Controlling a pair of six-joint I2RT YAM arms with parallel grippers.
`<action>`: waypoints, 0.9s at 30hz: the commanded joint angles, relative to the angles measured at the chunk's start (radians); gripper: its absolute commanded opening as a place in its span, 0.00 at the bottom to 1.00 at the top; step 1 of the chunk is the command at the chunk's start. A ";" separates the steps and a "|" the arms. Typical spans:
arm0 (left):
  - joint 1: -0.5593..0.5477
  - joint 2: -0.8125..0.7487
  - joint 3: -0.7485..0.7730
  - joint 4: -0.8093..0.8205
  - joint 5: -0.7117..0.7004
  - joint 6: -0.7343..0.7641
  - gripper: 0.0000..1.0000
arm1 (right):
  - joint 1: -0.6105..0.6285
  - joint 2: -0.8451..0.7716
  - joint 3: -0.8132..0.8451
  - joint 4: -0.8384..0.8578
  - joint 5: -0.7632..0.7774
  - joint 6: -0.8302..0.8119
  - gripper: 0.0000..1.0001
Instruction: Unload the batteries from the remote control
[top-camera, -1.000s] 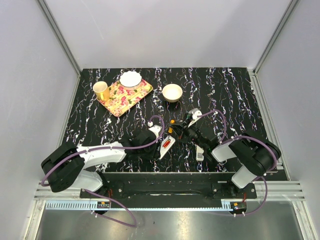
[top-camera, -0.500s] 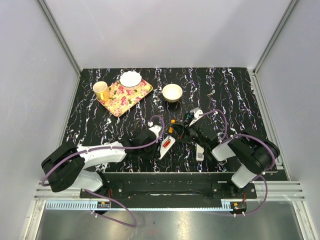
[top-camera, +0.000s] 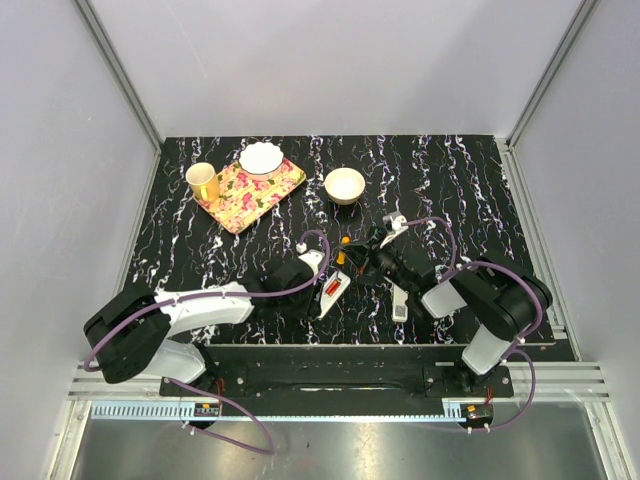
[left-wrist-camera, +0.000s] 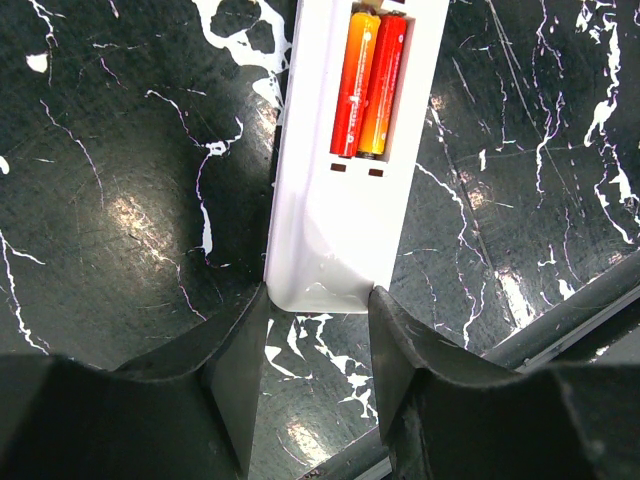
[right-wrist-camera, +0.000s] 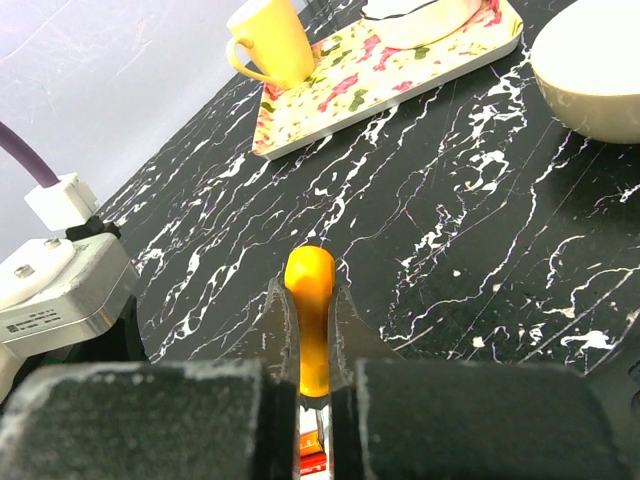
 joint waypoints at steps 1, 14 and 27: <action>0.003 0.057 -0.006 -0.016 -0.068 0.016 0.26 | 0.030 0.023 0.026 0.179 -0.176 0.178 0.00; 0.003 0.077 0.003 -0.022 -0.076 0.013 0.22 | 0.027 0.052 0.050 0.181 -0.219 0.306 0.00; 0.003 0.078 0.006 -0.028 -0.077 0.013 0.21 | 0.014 0.078 0.063 0.178 -0.210 0.311 0.00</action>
